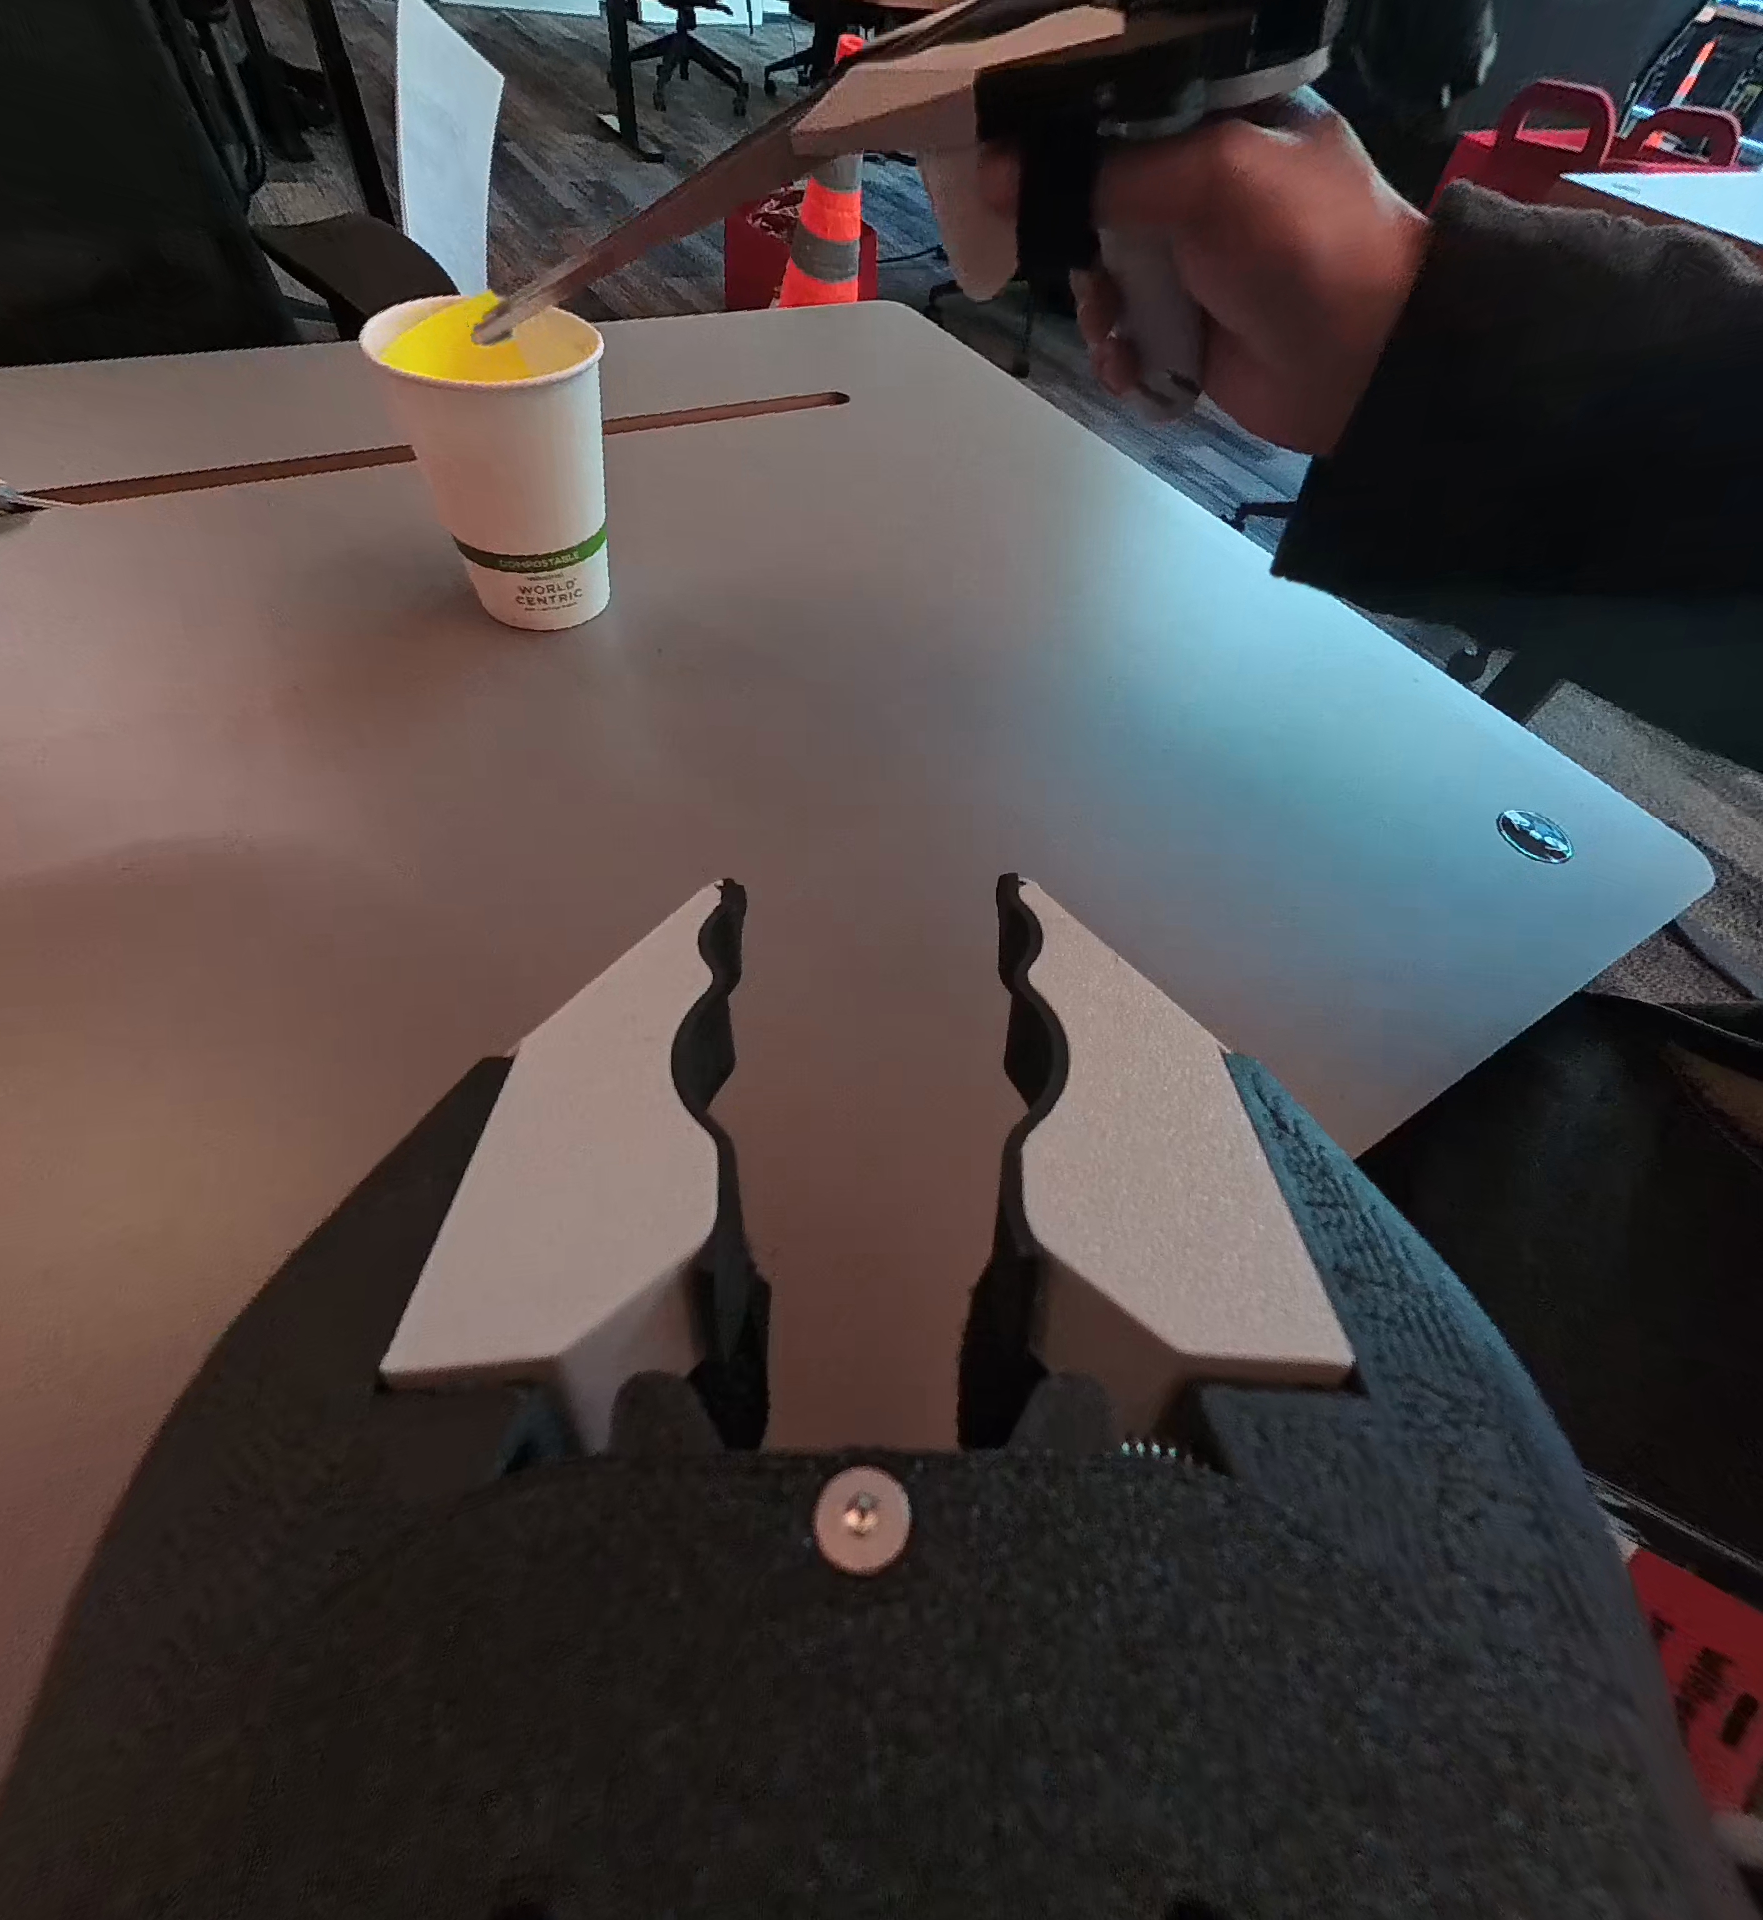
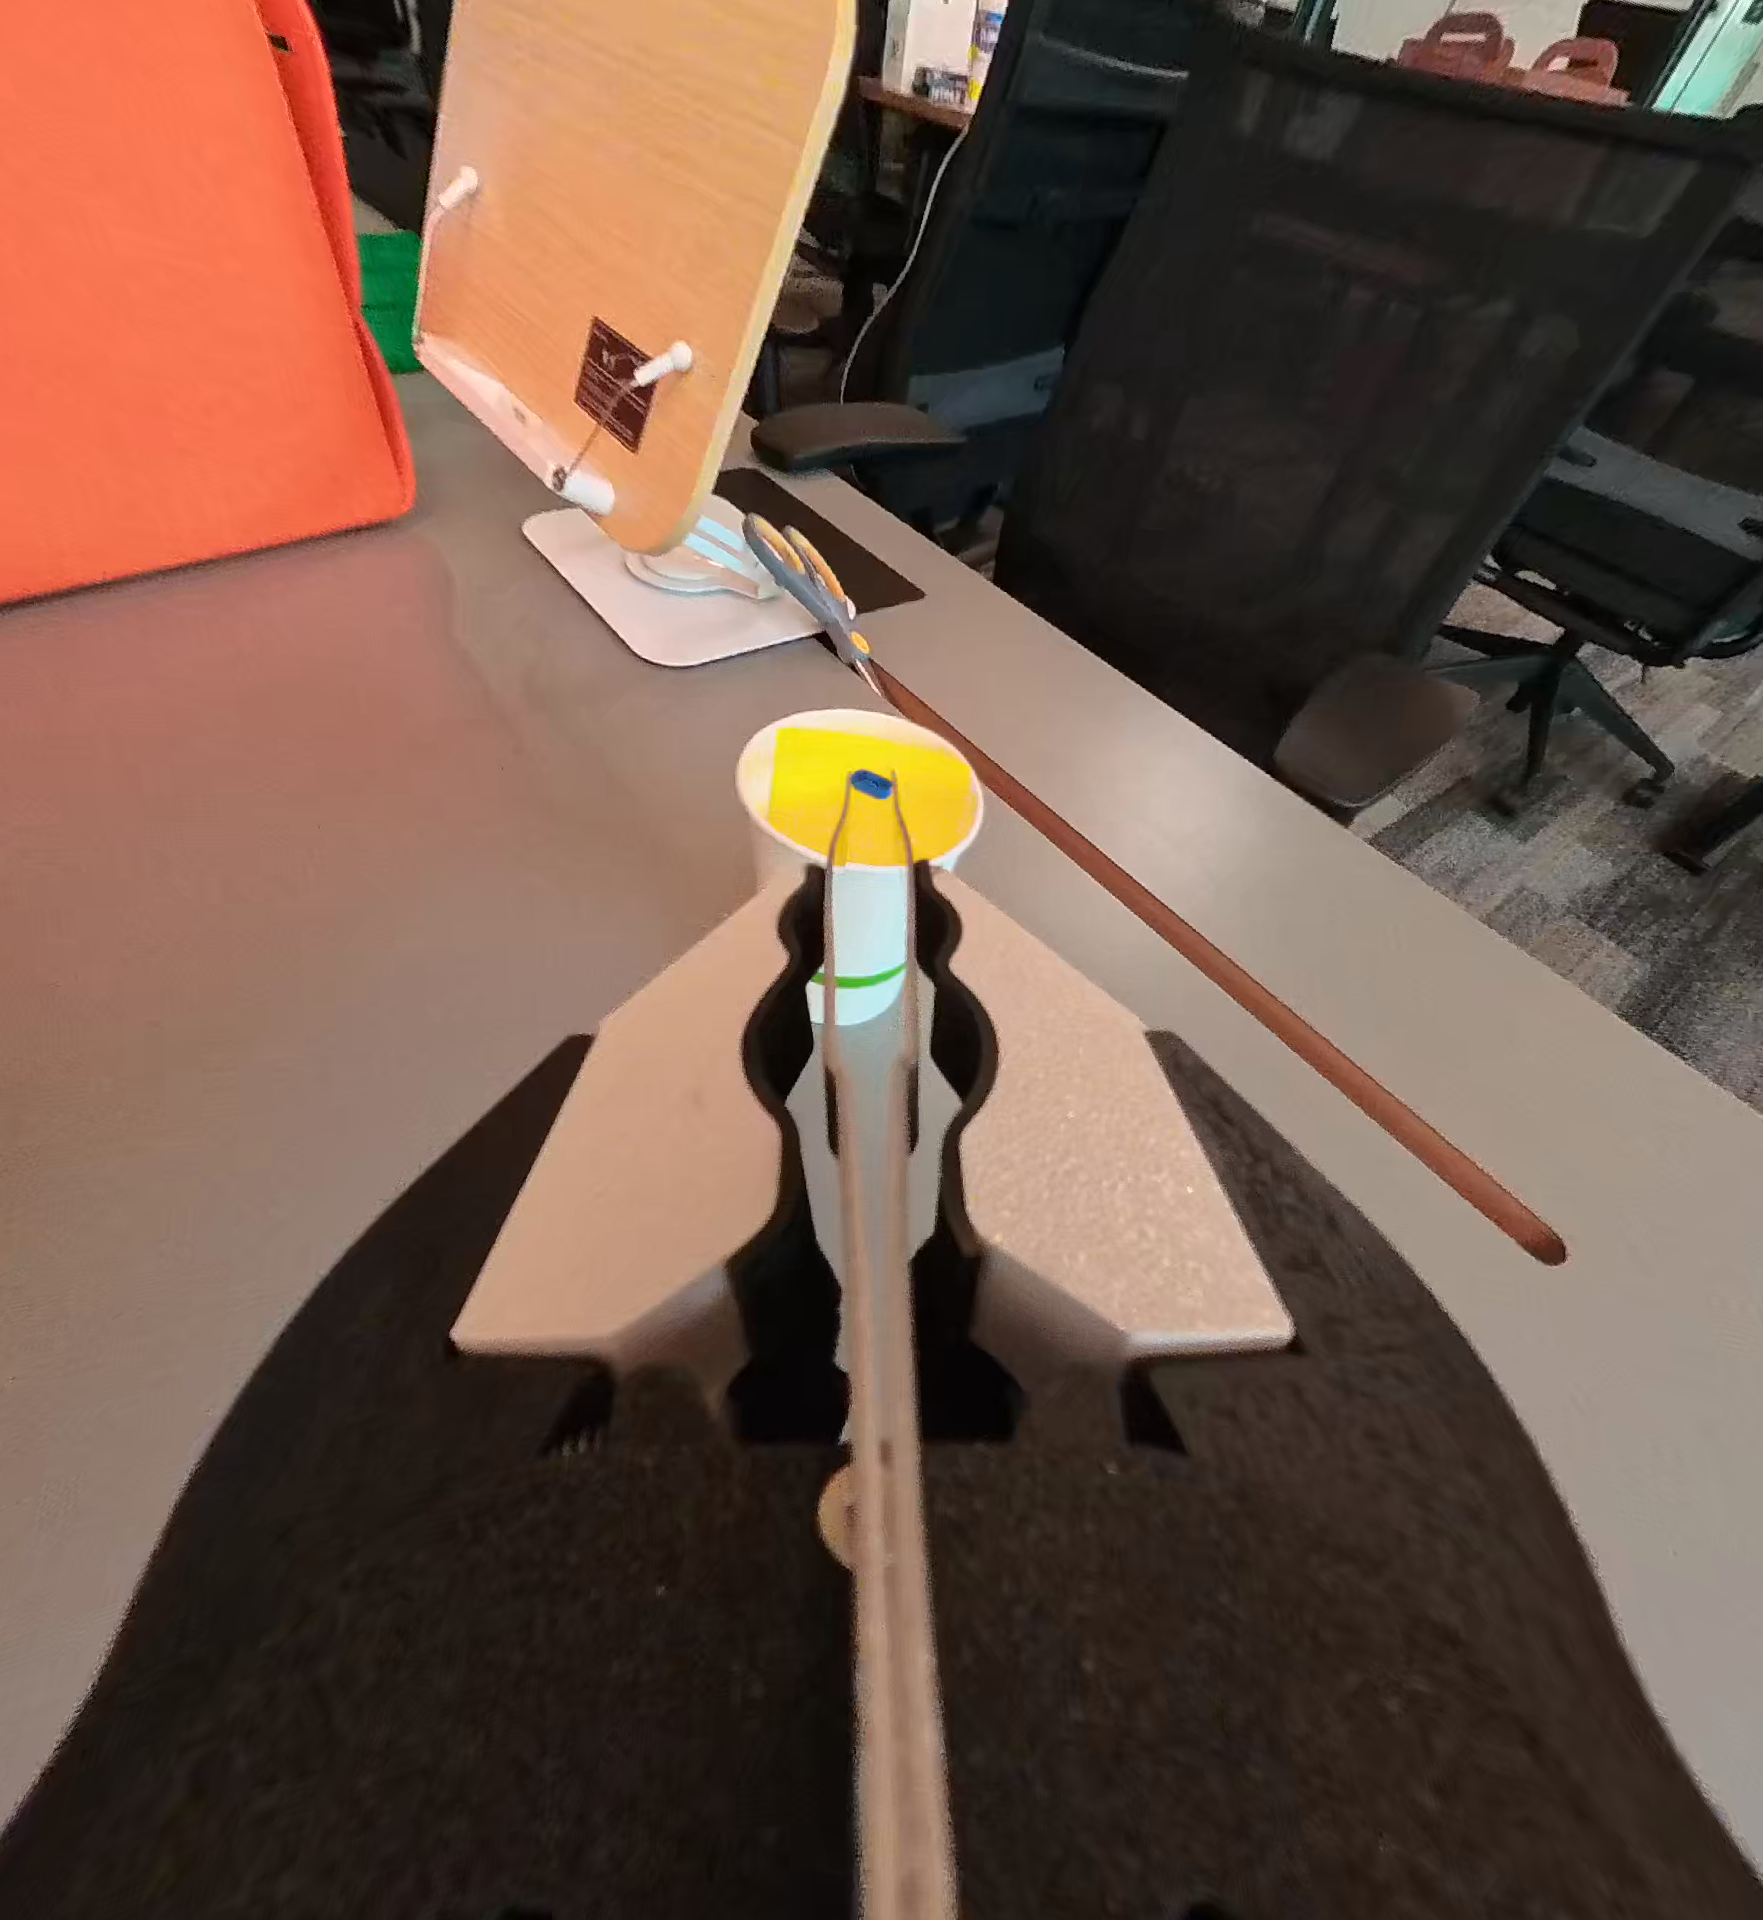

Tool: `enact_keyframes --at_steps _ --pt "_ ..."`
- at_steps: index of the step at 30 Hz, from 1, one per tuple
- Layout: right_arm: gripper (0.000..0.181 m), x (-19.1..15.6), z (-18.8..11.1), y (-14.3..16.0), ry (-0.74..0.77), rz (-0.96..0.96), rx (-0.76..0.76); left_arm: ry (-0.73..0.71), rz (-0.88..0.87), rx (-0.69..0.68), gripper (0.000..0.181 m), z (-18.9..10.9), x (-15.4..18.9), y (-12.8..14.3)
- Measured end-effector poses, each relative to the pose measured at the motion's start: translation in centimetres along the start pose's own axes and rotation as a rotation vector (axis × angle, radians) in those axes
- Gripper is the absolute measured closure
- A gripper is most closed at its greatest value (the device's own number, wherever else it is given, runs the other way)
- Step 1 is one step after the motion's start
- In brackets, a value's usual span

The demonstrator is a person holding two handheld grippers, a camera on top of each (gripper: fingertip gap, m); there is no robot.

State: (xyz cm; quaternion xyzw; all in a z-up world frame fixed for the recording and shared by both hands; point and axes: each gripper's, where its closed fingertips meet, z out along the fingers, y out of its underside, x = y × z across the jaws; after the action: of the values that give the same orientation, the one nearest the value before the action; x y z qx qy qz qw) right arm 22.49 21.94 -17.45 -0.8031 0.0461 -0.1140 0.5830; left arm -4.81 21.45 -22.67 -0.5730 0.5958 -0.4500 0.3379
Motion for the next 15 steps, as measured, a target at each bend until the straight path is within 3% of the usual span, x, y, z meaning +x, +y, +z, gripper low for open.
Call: enact_keyframes --at_steps 15 --pt "0.163 0.2 0.4 1.1 -0.005 0.060 -0.055 0.003 -0.002 0.002 0.132 0.0 0.1 -0.1"
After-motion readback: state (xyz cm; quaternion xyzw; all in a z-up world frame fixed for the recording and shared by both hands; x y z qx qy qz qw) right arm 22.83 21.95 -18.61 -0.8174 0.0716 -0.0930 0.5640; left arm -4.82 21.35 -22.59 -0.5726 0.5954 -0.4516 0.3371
